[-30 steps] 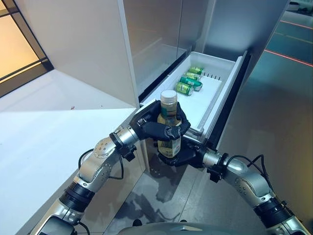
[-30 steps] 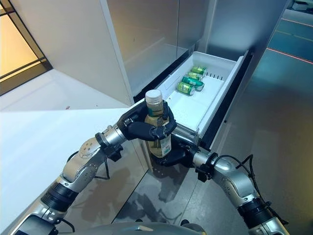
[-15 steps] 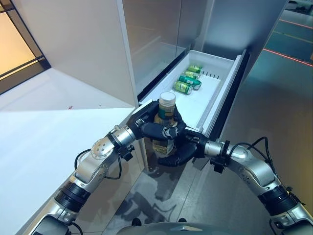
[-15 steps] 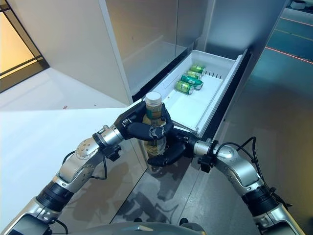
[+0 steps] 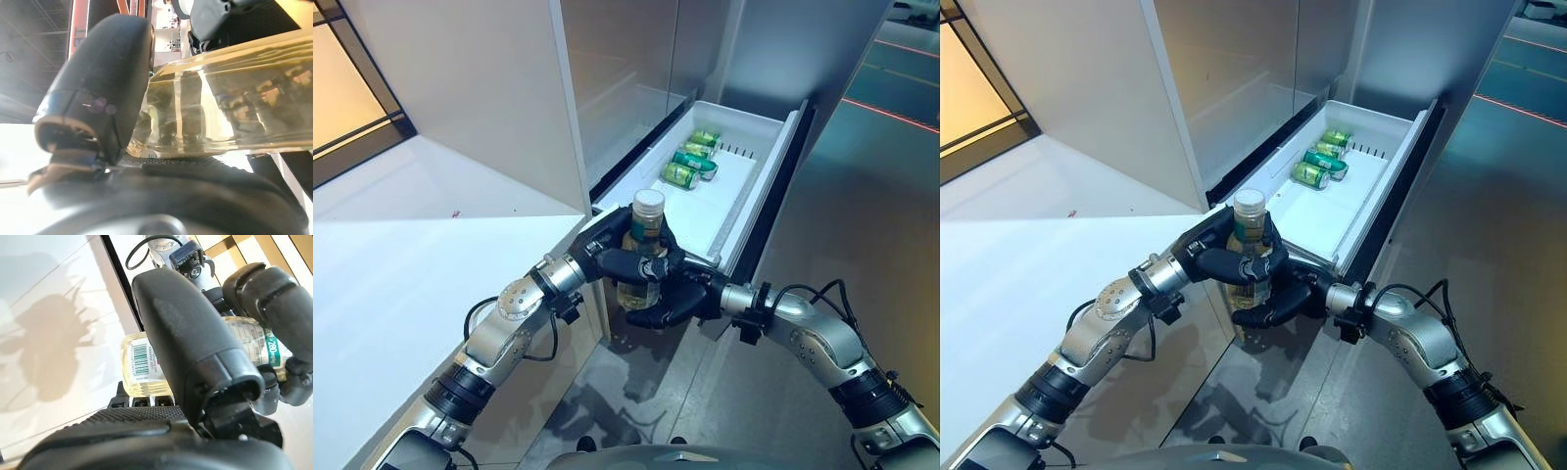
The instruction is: Put drinks into fridge and close the fridge
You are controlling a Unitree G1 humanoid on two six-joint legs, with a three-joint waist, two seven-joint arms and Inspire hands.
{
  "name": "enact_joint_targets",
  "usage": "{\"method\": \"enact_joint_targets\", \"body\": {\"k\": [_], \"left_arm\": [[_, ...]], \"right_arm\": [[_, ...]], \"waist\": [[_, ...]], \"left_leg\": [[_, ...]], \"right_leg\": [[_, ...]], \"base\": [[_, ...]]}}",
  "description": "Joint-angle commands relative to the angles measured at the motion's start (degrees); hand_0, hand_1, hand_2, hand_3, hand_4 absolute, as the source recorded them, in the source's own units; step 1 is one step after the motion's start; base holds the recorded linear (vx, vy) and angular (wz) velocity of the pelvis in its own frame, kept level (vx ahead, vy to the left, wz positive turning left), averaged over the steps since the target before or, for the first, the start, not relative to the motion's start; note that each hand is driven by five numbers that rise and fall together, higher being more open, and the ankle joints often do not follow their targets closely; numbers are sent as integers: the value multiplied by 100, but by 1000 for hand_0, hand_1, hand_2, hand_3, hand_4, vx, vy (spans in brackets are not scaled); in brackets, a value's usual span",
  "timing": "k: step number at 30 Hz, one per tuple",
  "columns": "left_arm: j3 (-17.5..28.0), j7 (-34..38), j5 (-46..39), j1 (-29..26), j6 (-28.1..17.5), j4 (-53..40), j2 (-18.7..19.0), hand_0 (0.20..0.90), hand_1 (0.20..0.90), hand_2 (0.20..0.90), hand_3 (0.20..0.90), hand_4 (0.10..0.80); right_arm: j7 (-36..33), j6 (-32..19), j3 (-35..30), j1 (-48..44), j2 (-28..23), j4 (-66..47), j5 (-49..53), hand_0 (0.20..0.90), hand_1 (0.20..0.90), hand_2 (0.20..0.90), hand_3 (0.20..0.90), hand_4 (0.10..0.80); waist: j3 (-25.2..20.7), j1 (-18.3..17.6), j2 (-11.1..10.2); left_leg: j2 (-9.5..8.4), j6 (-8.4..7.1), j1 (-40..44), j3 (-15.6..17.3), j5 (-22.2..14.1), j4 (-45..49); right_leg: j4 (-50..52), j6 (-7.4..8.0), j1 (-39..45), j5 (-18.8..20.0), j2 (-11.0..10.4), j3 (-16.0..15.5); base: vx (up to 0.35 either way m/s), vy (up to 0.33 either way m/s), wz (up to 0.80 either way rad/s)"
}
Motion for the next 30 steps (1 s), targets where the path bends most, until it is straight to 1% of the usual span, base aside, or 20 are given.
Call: {"method": "enact_joint_targets", "body": {"k": [1,3,8,11,13,17,18,20,21,25,29,30], "left_arm": [[-43,-222,-390,-1078,-1126,75,-407,300,300,300,200,100],[-84,-447,-452,-1083,-1284,16,-421,300,300,300,200,100],[-215,-582,-472,-1131,-1345,-85,-376,300,300,300,200,100],[-299,-581,-262,-1189,-1364,-39,-303,300,300,300,200,100],[-301,-628,-266,-1187,-1338,-10,-285,300,300,300,200,100],[-277,-706,-274,-1127,-1290,21,-291,300,300,300,200,100],[-272,-703,-267,-1096,-1265,18,-307,300,300,300,200,100],[-273,-707,-261,-1056,-1248,44,-339,307,307,307,208,108],[-281,-638,-223,-1017,-1197,48,-382,900,900,900,900,800],[-205,-510,-267,-808,-1184,163,-544,900,900,900,900,800],[-137,-220,-300,-642,-1291,259,-680,900,900,900,900,800],[-105,-135,-284,-600,-1349,298,-715,900,900,900,900,800]], "right_arm": [[462,-93,212,-543,714,-550,1134,300,300,300,200,100],[532,6,299,-489,743,-506,1139,300,300,300,200,100],[546,-66,430,-433,735,-524,1154,300,300,300,200,100],[316,-275,394,-502,714,-559,1212,300,300,300,200,100],[186,-391,344,-540,702,-566,1180,300,300,300,200,100],[-164,-642,178,-649,660,-551,1188,300,300,300,200,100],[-233,-776,127,-681,637,-552,1120,300,300,300,200,100],[-398,-849,38,-736,609,-558,1125,300,300,300,200,100],[-540,-949,-31,-781,591,-542,1100,300,300,300,200,100],[-1034,-1149,-345,-988,537,-471,1125,300,300,300,200,100],[-1414,-1359,-504,-1183,460,-402,925,300,300,300,200,100],[-1481,-1473,-549,-1230,434,-363,742,300,300,300,200,100]], "waist": [[-350,78,-70],[-353,74,-67],[-363,52,-55],[-366,35,-49],[-371,33,-49],[-373,37,-48],[-370,36,-49],[-360,42,-49],[-360,47,-51],[-346,78,-65],[-333,113,-78],[-333,123,-83]], "left_leg": [[-485,366,119,-32,-656,17],[-480,364,117,-31,-653,11],[-472,353,111,-41,-644,11],[-475,358,108,-50,-650,11],[-475,361,108,-52,-655,11],[-476,367,107,-58,-661,11],[-475,369,106,-53,-661,11],[-475,373,106,-49,-661,11],[-479,377,106,-51,-664,11],[-487,393,113,-70,-681,11],[-498,400,108,-87,-696,31],[-498,400,109,-90,-703,35]], "right_leg": [[427,79,-121,-413,325,-428],[407,78,-119,-398,324,-425],[392,83,-121,-375,321,-399],[377,87,-128,-364,318,-373],[366,88,-127,-357,319,-365],[364,85,-130,-357,328,-351],[366,84,-131,-359,328,-352],[359,79,-130,-353,329,-353],[357,77,-127,-355,329,-355],[367,62,-124,-366,331,-359],[385,46,-126,-379,327,-366],[390,42,-123,-386,327,-373]], "base": [[0,0,0],[0,0,0],[0,0,0],[0,0,0],[0,0,0],[0,0,0],[0,0,0],[0,0,0],[0,0,0],[0,0,0],[0,0,0],[30,-1,0]]}}
